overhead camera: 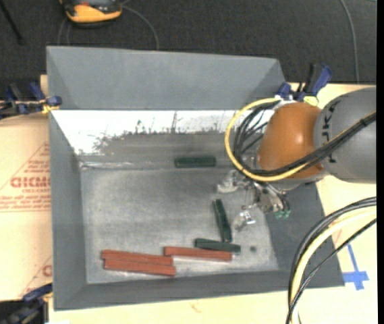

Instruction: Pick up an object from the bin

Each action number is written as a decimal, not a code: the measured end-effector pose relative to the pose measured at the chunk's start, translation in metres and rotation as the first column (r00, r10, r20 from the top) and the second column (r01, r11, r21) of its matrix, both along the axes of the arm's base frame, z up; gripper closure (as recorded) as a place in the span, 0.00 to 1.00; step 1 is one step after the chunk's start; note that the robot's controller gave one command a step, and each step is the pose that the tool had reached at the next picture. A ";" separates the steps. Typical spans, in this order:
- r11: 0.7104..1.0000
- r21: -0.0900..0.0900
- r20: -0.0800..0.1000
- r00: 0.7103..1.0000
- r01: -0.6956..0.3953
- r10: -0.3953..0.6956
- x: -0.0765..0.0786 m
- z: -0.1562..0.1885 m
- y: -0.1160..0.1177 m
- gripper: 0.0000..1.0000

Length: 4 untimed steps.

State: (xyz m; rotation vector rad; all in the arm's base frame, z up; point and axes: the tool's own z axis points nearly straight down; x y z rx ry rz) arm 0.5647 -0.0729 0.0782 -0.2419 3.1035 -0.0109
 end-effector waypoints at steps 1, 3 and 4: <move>0.999 0.002 -0.002 0.999 0.039 -0.039 -0.017 0.000 0.006 0.00; 0.952 -0.004 -0.004 0.952 -0.306 0.306 -0.015 0.000 0.029 0.00; 0.952 -0.001 -0.034 0.952 -0.305 0.305 -0.020 0.001 0.025 1.00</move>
Offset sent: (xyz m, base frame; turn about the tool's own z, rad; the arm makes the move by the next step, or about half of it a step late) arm -0.0234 0.0296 -0.0082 -0.3115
